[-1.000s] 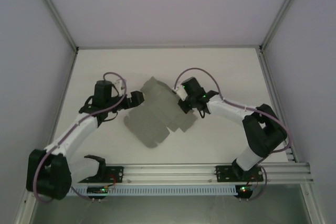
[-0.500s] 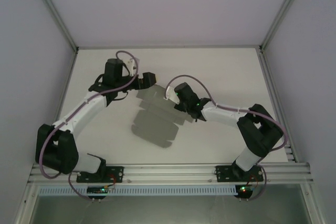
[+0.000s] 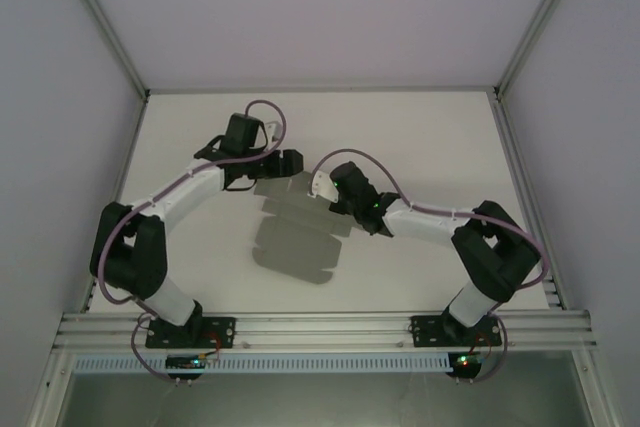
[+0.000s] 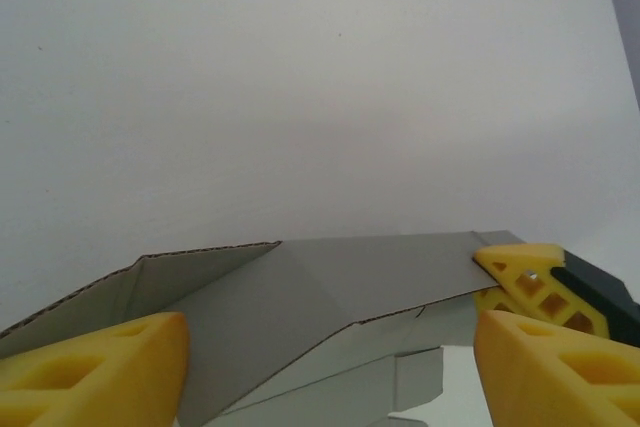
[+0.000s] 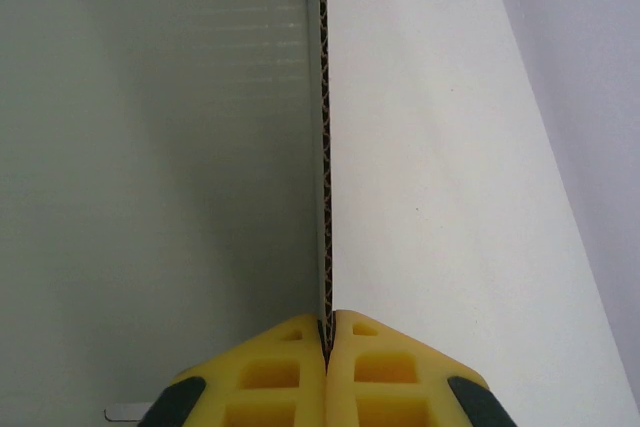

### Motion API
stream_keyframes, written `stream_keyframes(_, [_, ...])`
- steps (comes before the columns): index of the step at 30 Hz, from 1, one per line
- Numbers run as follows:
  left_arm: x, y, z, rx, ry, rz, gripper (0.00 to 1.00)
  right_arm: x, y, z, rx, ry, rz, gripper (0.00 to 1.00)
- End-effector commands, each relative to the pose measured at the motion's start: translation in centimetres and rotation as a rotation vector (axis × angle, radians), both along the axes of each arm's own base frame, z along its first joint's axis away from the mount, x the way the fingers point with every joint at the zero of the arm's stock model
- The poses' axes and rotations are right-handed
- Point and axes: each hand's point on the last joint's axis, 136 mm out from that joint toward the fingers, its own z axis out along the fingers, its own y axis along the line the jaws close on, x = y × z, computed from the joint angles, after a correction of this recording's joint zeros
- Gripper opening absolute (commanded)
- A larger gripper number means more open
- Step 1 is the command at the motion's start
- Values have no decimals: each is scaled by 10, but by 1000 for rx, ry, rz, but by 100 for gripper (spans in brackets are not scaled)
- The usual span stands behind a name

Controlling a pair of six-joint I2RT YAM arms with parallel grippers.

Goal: Assemble paper box

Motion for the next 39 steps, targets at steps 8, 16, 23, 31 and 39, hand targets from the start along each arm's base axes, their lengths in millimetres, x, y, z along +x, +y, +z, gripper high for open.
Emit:
stream_keyframes(8, [-16,-36,11,-207,37,-122,64,-3,9,16,43,-69,18,0])
stream_keyframes(16, [-16,-53,18,-326,31,-87,56,-6,26,33,121,-145,42,0])
stream_keyframes(23, [-3,-52,15,-364,29,32,30,-14,35,41,162,-180,69,0])
stream_keyframes(31, [-10,-30,6,-265,17,99,14,-20,26,42,165,-175,59,0])
stream_keyframes(39, [-29,22,4,-42,-54,161,75,-17,3,44,154,-167,-3,0])
